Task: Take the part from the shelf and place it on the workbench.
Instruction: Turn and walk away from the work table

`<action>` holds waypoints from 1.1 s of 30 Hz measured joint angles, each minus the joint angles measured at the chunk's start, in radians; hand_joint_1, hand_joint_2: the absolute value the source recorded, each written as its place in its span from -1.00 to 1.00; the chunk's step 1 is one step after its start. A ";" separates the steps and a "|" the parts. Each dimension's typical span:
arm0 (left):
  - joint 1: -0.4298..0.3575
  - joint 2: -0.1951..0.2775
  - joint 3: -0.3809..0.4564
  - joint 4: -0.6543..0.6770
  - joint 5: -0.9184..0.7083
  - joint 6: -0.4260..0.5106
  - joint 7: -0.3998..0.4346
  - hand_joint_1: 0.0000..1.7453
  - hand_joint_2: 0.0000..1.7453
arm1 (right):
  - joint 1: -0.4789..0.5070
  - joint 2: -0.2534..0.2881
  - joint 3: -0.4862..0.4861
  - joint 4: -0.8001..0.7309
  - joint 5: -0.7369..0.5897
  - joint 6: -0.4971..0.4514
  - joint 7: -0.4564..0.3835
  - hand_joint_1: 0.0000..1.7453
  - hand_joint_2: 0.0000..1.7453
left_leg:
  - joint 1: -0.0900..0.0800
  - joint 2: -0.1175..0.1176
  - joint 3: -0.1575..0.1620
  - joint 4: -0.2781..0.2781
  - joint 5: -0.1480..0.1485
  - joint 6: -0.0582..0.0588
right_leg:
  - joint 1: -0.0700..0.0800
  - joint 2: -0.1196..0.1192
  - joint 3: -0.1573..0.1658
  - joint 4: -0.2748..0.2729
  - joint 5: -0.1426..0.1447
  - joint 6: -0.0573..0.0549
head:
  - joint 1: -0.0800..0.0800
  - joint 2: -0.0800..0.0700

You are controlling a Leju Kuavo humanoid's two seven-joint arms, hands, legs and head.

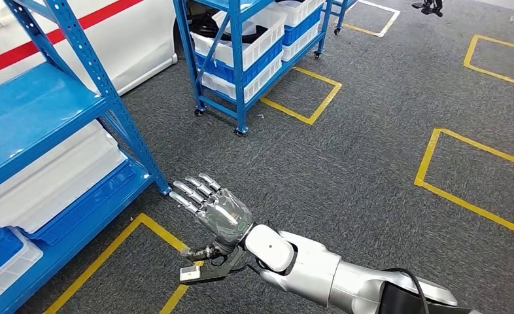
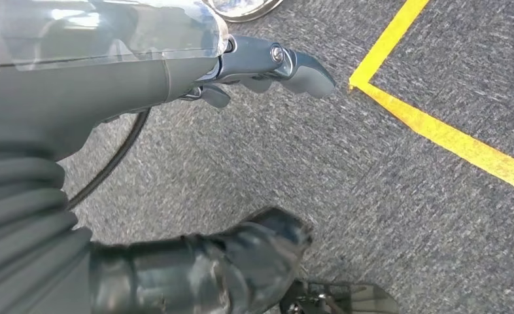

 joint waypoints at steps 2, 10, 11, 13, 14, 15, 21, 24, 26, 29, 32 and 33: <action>-0.002 0.000 0.000 0.000 0.000 0.000 -0.001 -1.00 1.00 | 0.002 0.000 -0.001 0.001 0.001 0.000 -0.001 -1.00 -1.00 | 0.001 0.022 -0.061 0.129 -0.062 -0.007 | 0.003 -0.018 -0.001 0.000 -0.001 -0.006 | 0.000 0.000; -0.002 0.000 0.000 0.000 -0.001 0.003 -0.003 -1.00 1.00 | 0.004 -0.001 -0.005 0.003 0.002 0.000 -0.002 -1.00 -1.00 | -0.008 0.082 0.053 -0.086 0.041 0.012 | 0.014 -0.072 0.002 0.010 -0.013 0.014 | 0.000 0.000; -0.002 0.000 0.000 0.000 -0.001 0.003 -0.004 -1.00 1.00 | 0.004 -0.001 -0.006 0.003 0.002 0.000 -0.002 -1.00 -1.00 | -0.009 0.072 0.052 -0.087 0.043 0.019 | 0.016 -0.078 0.004 0.009 -0.013 0.020 | 0.001 0.000; -0.002 0.000 0.000 0.000 -0.002 0.003 -0.004 -1.00 1.00 | 0.003 -0.001 -0.008 0.002 0.002 0.000 -0.003 -1.00 -1.00 | -0.006 0.057 0.055 -0.094 0.048 0.032 | 0.013 -0.077 0.004 0.015 -0.022 0.032 | 0.001 0.000; -0.002 0.000 0.000 0.000 -0.002 0.003 -0.004 -1.00 1.00 | 0.002 -0.001 -0.010 0.002 0.002 0.000 -0.003 -1.00 -1.00 | -0.004 0.051 0.057 -0.098 0.052 0.039 | 0.011 -0.063 -0.005 0.037 -0.039 0.038 | 0.001 0.000; -0.004 -0.001 0.000 0.000 -0.002 0.003 -0.004 -1.00 1.00 | 0.001 -0.001 -0.012 0.002 0.002 0.000 -0.003 -1.00 -1.00 | -0.002 0.044 0.059 -0.102 0.055 0.044 | 0.008 -0.045 -0.023 0.080 -0.065 0.043 | 0.001 0.000; -0.003 -0.001 0.000 0.000 -0.004 0.003 -0.001 -1.00 1.00 | 0.009 -0.009 -0.015 0.004 0.003 0.000 -0.007 -1.00 -1.00 | -0.003 -0.007 0.053 -0.095 0.056 0.048 | 0.004 -0.001 -0.099 0.216 -0.081 0.045 | 0.001 0.000; -0.004 -0.002 0.000 0.000 -0.009 0.003 -0.001 -1.00 1.00 | 0.009 -0.010 -0.018 0.004 0.004 -0.002 -0.007 -1.00 -1.00 | -0.003 -0.032 0.048 -0.088 0.055 0.039 | 0.006 0.036 -0.019 0.036 -0.008 0.033 | 0.001 0.000; -0.003 -0.003 0.000 0.000 -0.010 0.003 -0.001 -1.00 1.00 | 0.009 -0.011 -0.019 0.004 0.006 -0.003 -0.008 -1.00 -1.00 | -0.002 -0.044 0.043 -0.089 0.057 0.027 | 0.010 0.040 -0.011 0.014 -0.006 0.028 | 0.001 0.000; -0.001 -0.002 0.000 0.000 -0.011 0.003 -0.001 -1.00 1.00 | 0.007 -0.008 -0.020 0.003 0.007 -0.004 -0.008 -1.00 -1.00 | -0.004 -0.030 0.031 -0.070 0.043 0.011 | 0.003 0.017 -0.001 -0.001 0.003 0.010 | 0.001 0.000; -0.004 -0.002 0.000 0.000 -0.011 0.003 0.000 -1.00 1.00 | 0.008 -0.005 -0.021 0.004 0.012 -0.004 -0.008 -1.00 -1.00 | -0.002 0.018 -0.040 0.081 -0.039 0.002 | 0.001 -0.010 0.003 -0.008 0.006 -0.002 | -0.001 0.000; -0.005 -0.002 0.000 0.000 -0.012 0.003 0.000 -1.00 1.00 | 0.010 -0.005 -0.021 0.005 0.014 -0.004 -0.008 -1.00 -1.00 | 0.000 0.023 -0.069 0.140 -0.062 -0.002 | 0.002 -0.020 0.002 -0.007 0.005 -0.003 | -0.001 0.000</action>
